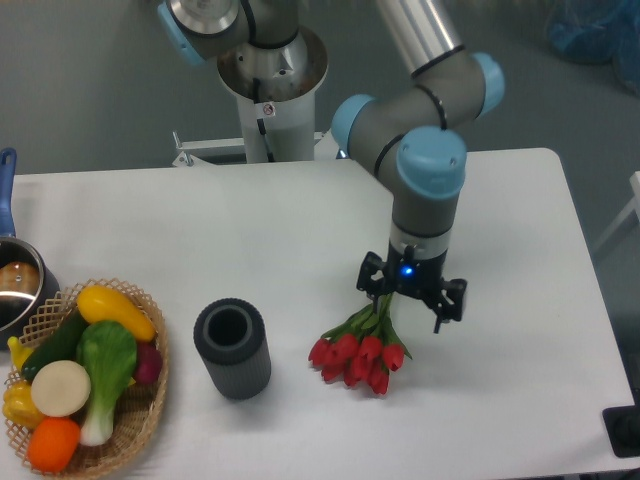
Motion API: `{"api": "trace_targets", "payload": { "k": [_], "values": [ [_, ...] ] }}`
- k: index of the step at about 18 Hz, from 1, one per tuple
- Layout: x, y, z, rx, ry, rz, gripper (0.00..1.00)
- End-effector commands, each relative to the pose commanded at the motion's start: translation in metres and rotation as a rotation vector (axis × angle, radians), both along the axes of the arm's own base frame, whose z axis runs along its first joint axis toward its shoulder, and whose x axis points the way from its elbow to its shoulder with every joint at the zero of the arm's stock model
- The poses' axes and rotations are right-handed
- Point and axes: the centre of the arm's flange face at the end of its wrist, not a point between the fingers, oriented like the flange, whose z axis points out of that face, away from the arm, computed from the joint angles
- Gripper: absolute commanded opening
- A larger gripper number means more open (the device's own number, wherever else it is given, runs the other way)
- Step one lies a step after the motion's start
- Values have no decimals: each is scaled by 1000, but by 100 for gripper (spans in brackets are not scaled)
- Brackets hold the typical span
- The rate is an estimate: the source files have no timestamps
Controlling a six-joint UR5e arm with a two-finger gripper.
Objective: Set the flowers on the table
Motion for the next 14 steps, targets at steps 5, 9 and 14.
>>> {"api": "trace_targets", "payload": {
  "k": [5, 9, 14],
  "values": [
    [6, -12, 53, 49, 72, 13, 100],
    [0, -43, 83, 64, 133, 27, 100],
    [6, -64, 94, 42, 195, -56, 100]
  ]
}}
